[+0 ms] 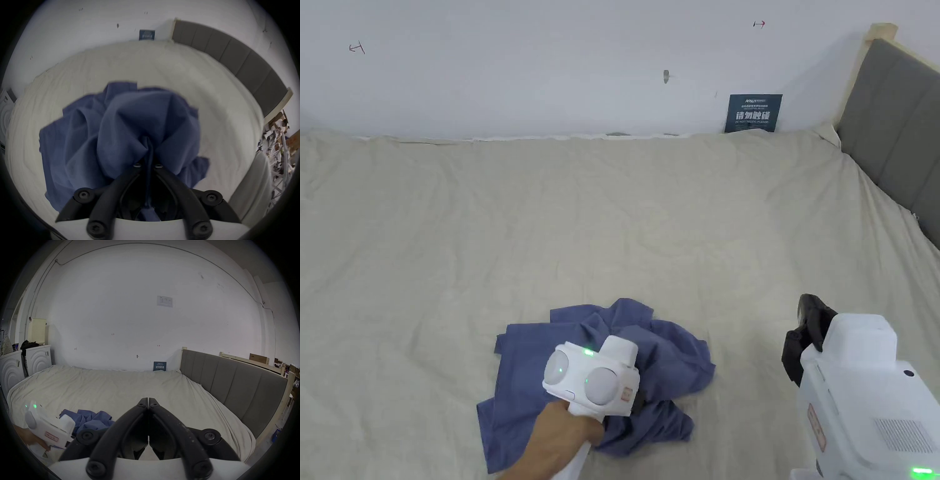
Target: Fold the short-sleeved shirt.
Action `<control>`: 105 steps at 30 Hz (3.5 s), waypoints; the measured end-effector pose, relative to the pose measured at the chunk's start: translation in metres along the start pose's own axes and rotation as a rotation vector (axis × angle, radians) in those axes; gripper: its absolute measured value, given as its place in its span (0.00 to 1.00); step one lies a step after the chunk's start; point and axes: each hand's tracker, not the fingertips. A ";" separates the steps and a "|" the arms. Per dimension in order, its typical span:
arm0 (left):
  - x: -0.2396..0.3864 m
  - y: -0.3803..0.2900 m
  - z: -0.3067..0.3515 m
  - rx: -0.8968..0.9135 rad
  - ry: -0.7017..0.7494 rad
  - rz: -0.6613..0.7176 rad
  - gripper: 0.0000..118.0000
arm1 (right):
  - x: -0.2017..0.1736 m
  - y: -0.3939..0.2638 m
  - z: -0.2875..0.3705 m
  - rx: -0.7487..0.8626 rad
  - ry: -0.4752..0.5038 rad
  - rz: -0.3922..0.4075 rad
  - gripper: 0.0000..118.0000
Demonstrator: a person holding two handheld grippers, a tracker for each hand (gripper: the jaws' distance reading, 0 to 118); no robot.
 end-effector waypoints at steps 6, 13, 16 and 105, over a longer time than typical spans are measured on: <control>-0.004 0.002 0.020 0.079 0.016 0.074 0.65 | -0.001 0.000 -0.001 -0.012 0.006 0.011 0.01; -0.020 0.013 0.115 0.362 0.043 0.181 0.96 | -0.004 0.020 0.008 0.031 0.013 0.019 0.01; -0.030 0.009 0.164 0.533 0.119 0.209 0.96 | -0.006 0.032 0.011 0.063 0.014 0.021 0.01; -0.124 -0.092 0.097 0.304 0.095 0.435 0.02 | -0.070 -0.096 -0.230 -0.764 0.215 0.075 0.05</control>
